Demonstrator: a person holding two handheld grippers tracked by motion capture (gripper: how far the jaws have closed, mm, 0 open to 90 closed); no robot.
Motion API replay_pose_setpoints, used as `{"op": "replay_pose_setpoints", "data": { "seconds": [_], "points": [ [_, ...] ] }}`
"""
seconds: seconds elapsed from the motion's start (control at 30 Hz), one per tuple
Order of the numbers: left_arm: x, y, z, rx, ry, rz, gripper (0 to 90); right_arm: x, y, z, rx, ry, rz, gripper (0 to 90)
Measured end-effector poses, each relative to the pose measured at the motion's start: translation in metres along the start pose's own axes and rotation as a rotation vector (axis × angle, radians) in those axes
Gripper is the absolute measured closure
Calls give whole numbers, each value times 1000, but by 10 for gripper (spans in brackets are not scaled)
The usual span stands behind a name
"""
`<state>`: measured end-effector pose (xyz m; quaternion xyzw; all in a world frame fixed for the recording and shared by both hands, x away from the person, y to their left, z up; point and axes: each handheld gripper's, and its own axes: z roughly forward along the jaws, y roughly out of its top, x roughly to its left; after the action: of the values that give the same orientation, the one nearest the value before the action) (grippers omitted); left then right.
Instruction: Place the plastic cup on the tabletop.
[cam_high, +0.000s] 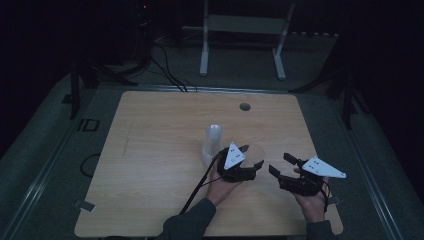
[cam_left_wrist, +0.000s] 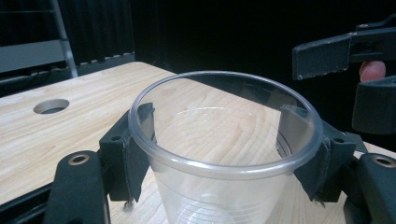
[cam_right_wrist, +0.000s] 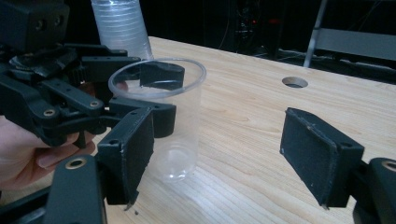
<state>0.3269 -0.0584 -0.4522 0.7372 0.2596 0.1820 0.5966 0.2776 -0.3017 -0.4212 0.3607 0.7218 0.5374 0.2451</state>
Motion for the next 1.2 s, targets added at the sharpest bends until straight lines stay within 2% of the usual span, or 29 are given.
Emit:
{"op": "replay_pose_setpoints", "data": {
  "seconds": [0.9,1.2],
  "points": [
    [-2,-14,4,1,-24,-10,284,-1,0,0,1,2,-2,257],
    [-2,-17,6,3,-18,-11,284,-1,-1,0,3,3,-1,258]
  ]
}}
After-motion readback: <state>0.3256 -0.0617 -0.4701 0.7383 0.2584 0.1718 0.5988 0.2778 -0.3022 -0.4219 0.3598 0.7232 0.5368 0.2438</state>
